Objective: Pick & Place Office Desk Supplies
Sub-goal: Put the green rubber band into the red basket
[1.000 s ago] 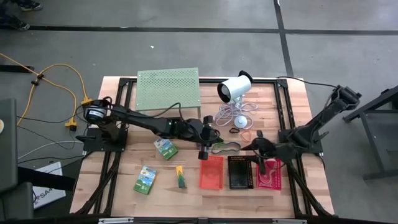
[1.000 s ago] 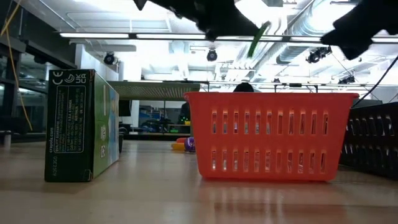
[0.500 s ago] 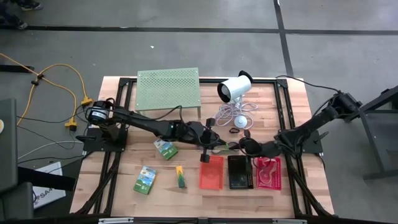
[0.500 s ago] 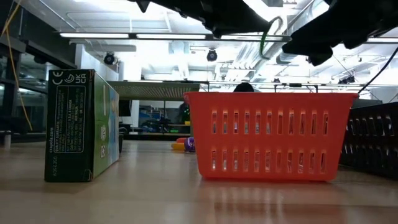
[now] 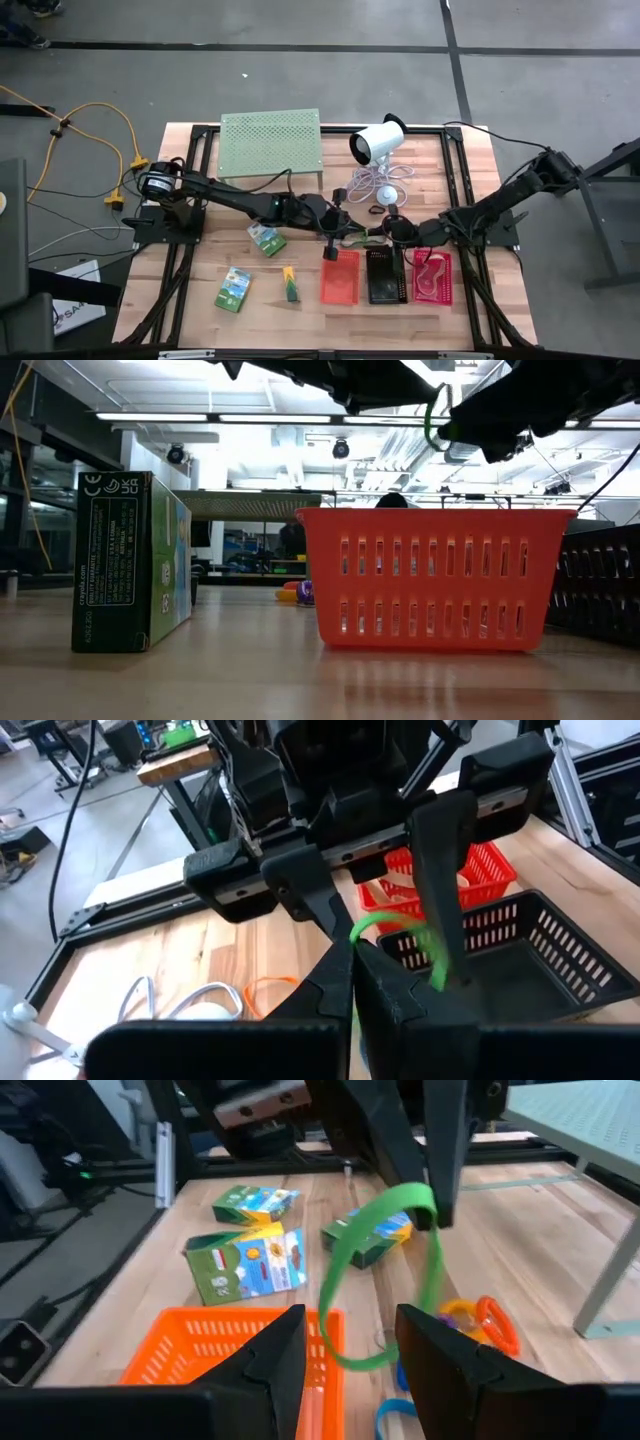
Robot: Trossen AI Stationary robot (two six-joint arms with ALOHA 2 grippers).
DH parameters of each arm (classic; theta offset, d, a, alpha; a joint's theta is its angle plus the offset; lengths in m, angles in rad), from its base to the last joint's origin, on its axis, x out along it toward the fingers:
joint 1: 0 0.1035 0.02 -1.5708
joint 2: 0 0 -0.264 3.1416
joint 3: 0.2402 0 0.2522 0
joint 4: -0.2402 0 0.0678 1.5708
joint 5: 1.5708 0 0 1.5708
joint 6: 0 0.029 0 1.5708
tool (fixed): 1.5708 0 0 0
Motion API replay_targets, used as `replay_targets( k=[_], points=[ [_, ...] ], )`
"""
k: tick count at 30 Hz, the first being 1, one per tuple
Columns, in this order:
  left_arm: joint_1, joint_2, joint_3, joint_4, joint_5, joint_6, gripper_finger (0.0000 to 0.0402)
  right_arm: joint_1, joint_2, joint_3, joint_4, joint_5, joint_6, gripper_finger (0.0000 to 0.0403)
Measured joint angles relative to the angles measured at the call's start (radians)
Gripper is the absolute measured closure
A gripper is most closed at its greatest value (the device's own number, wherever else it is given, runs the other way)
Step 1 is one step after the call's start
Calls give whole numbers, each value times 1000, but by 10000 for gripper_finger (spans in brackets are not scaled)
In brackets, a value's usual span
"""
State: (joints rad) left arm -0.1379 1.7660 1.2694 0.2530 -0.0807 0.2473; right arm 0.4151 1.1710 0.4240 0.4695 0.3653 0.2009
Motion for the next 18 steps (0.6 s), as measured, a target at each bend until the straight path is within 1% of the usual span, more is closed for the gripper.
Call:
replay_targets(
  k=[5,18],
  points=[
    [0,0,0,14,-2,0,401,-20,0,0,45,-54,-15,259],
    [0,-1,0,13,-3,0,401,-24,0,0,67,-58,-23,259]
  ],
)
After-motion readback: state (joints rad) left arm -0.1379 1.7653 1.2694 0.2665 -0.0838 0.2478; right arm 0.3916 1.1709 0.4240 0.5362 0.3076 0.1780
